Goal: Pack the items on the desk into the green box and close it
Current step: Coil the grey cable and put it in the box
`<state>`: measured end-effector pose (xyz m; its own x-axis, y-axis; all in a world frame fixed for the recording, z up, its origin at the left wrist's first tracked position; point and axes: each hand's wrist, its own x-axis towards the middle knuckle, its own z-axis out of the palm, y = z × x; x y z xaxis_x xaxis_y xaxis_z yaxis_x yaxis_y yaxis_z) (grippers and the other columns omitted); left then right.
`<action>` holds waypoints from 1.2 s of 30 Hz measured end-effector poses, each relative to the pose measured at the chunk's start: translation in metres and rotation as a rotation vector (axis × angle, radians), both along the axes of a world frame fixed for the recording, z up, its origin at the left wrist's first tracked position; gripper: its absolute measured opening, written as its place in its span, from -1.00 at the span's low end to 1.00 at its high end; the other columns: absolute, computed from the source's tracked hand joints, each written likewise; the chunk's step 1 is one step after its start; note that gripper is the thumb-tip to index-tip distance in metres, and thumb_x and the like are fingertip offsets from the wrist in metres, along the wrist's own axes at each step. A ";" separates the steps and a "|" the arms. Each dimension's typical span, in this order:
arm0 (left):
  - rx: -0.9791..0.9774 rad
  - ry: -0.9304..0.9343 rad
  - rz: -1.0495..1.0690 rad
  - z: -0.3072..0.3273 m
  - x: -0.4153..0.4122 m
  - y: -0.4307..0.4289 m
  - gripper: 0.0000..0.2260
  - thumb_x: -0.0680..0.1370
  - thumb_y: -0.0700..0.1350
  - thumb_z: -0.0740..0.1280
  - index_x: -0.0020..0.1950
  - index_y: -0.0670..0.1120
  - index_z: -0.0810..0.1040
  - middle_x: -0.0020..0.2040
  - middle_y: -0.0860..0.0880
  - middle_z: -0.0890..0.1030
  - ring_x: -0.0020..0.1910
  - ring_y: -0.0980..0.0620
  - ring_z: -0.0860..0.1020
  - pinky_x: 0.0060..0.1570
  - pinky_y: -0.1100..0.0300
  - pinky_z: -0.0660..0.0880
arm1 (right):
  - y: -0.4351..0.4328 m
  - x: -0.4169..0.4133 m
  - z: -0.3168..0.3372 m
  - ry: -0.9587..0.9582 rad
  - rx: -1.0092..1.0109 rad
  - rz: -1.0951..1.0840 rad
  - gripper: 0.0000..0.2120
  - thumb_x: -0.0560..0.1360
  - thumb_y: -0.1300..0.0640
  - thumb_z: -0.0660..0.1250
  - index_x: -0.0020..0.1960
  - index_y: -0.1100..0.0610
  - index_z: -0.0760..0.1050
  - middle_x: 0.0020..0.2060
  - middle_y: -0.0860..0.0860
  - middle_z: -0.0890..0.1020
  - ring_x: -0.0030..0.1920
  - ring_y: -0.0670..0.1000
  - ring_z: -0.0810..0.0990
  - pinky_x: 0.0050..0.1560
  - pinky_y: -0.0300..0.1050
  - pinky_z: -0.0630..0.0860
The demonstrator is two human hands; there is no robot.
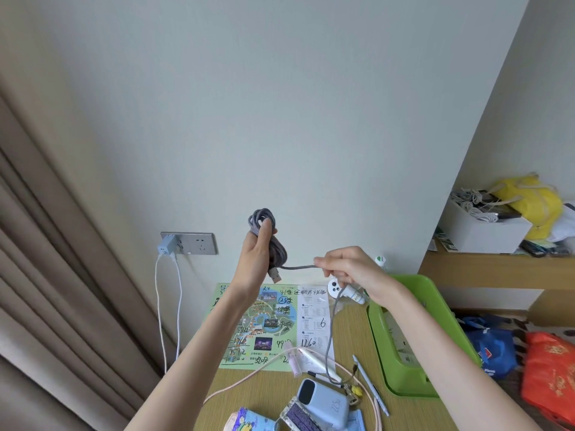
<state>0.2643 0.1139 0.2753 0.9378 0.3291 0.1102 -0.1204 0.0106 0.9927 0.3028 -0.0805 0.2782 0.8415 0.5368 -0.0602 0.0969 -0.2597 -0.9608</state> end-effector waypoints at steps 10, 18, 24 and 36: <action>0.411 0.012 -0.195 -0.017 -0.001 0.008 -0.72 0.64 0.09 0.13 -0.06 -0.11 0.33 -0.26 -0.03 0.26 -0.34 0.14 0.23 -0.40 0.38 0.26 | 0.007 0.005 0.018 -0.141 0.128 0.011 -0.80 0.58 0.17 0.30 -0.11 0.27 0.60 -0.52 -0.13 0.29 -0.50 -0.12 0.24 -0.39 -0.27 0.33; 0.481 0.113 -0.541 -0.006 -0.016 -0.020 -0.72 0.64 0.07 0.20 -0.13 -0.11 0.32 -0.30 0.01 0.27 -0.36 0.11 0.25 -0.42 0.32 0.27 | 0.021 0.007 0.017 -0.314 0.163 -0.043 -0.88 0.46 0.22 0.45 -0.17 0.28 0.59 -0.40 0.03 0.56 -0.46 -0.14 0.39 -0.45 -0.30 0.30; 0.312 0.255 -0.572 0.001 -0.020 -0.023 -0.61 0.60 0.11 0.26 0.20 -0.20 0.45 -0.30 0.01 0.38 -0.44 0.08 0.42 -0.65 0.28 0.29 | 0.016 0.011 0.012 -0.243 0.241 -0.169 -0.83 0.48 0.10 0.44 -0.19 0.12 0.47 -0.50 -0.13 0.48 -0.50 -0.14 0.34 -0.47 -0.32 0.25; 0.050 0.070 -0.372 0.008 -0.014 -0.020 -0.67 0.53 0.14 0.33 -0.04 -0.14 0.45 -0.40 0.07 0.41 -0.50 0.09 0.39 -0.64 0.30 0.23 | 0.018 0.001 -0.005 -0.098 0.369 -0.159 -0.78 0.62 0.08 0.24 -0.16 0.17 0.44 -0.48 0.00 0.35 -0.50 -0.07 0.21 -0.46 -0.22 0.26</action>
